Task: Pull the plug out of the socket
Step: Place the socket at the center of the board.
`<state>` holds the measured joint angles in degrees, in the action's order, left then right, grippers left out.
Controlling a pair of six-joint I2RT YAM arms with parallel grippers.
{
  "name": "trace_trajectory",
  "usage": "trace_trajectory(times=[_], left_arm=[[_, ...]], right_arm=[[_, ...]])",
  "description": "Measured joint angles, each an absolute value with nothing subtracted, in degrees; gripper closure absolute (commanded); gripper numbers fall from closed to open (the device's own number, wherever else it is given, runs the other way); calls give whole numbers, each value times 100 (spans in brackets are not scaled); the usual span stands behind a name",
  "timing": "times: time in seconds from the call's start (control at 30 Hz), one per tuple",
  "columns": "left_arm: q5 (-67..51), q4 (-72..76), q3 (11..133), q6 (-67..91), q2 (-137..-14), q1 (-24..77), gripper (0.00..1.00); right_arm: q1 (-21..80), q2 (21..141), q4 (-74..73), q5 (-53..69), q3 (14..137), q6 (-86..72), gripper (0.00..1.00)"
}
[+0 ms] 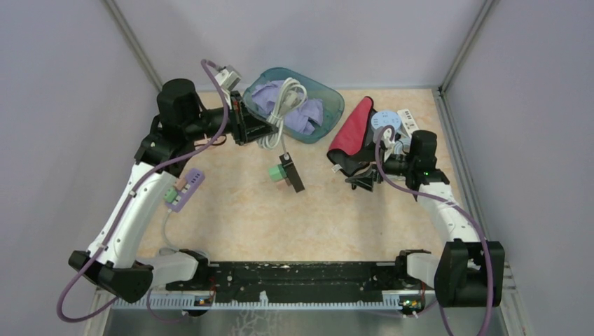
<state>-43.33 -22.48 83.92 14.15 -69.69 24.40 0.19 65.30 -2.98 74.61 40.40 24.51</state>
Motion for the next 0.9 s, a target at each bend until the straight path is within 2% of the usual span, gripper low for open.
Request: trace_trajectory(times=[0.9], left_arm=[[-3404, -3865, 8407, 1017, -6547, 2456, 100]], right_arm=[[-25, 6486, -276, 7474, 4040, 2443, 23]])
